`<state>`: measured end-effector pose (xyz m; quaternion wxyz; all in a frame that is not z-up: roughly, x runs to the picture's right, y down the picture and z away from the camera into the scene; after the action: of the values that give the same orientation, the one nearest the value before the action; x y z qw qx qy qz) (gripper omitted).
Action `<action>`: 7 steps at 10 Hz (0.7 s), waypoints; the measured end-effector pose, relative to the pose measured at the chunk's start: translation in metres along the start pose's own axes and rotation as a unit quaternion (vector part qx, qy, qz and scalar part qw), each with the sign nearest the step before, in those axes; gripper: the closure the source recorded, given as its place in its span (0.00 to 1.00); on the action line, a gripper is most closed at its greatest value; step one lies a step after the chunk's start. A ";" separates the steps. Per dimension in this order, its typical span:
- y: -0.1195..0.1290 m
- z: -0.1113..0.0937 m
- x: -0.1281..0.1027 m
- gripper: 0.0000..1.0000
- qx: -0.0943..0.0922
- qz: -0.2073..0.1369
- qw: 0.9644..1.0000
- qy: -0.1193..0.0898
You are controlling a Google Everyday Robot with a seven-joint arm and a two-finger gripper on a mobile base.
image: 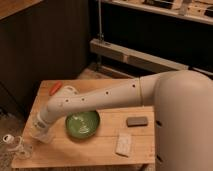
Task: Knock the bottle over
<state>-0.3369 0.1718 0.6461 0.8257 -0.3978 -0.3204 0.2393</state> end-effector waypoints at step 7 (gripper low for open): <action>0.021 0.025 -0.034 1.00 -0.070 -0.048 0.995 -0.042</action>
<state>-0.3811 0.1744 0.6298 0.7920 -0.4285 -0.3901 0.1925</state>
